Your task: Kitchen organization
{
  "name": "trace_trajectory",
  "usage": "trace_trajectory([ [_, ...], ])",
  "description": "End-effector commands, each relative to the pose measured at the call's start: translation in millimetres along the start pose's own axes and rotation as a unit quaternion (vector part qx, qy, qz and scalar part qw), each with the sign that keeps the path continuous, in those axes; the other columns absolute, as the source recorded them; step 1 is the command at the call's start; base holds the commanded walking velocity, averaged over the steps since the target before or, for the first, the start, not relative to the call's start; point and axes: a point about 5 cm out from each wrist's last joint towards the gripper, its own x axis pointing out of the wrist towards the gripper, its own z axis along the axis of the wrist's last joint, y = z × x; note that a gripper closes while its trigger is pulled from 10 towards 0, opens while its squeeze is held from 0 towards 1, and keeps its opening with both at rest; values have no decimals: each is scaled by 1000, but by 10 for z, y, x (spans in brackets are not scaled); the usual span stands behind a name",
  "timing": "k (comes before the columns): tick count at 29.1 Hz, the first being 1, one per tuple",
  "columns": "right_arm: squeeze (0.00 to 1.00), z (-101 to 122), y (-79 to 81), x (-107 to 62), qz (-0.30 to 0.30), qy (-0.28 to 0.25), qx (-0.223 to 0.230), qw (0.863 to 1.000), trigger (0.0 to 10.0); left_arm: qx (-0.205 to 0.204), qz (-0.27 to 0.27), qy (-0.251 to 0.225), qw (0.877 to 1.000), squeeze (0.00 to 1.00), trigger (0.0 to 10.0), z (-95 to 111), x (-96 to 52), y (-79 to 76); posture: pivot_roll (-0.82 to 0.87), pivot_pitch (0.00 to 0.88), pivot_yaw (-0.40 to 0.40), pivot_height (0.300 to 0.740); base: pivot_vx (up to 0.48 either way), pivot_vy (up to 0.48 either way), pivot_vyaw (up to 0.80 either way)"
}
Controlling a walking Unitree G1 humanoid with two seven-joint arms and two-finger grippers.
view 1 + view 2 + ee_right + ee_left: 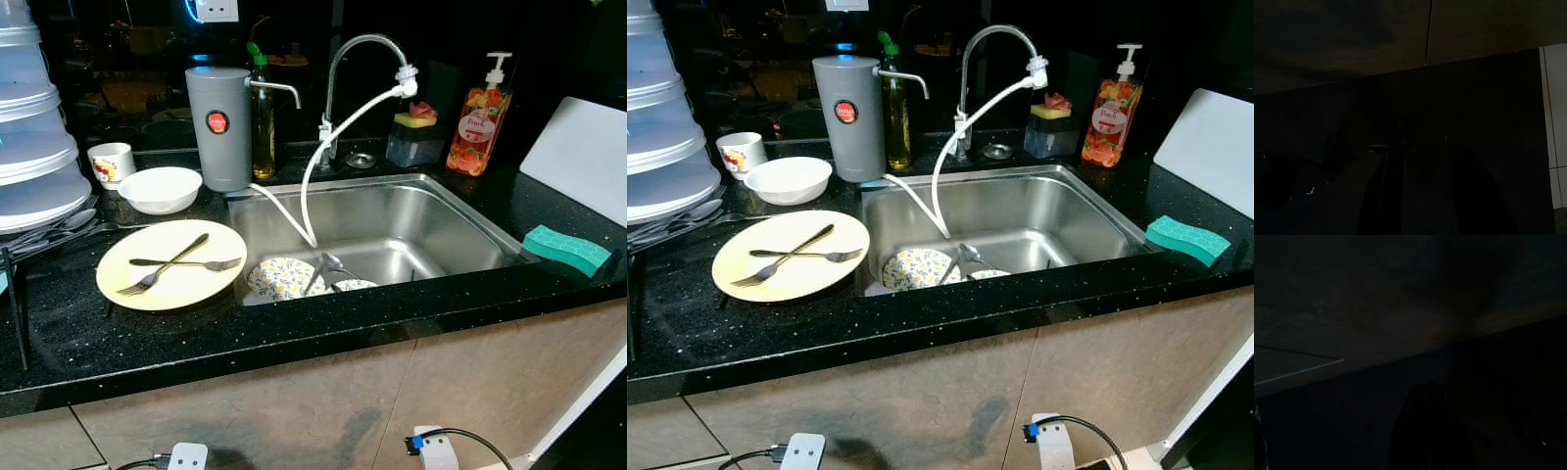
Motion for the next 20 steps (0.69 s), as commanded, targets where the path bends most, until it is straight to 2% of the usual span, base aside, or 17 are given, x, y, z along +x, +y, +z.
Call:
trace_trajectory([
  [1,0,-48,41,5,2,10,-2,1000,10000,-7,-3,-2,1000,0,10000,8,2,-15,32,0,-25,740,0,0,0],
  [13,0,-63,187,31,10,11,0,1000,10000,-5,-5,2,1000,0,10000,-6,-1,-21,25,0,-19,740,0,0,0],
  [15,0,-98,255,37,14,13,3,1000,10000,-2,-7,3,1000,0,10000,-11,-2,-26,24,0,-18,740,0,0,0],
  [20,0,-111,156,19,9,14,4,1000,10000,0,-7,3,1000,0,10000,-1,2,-21,26,0,-14,740,0,0,0],
])
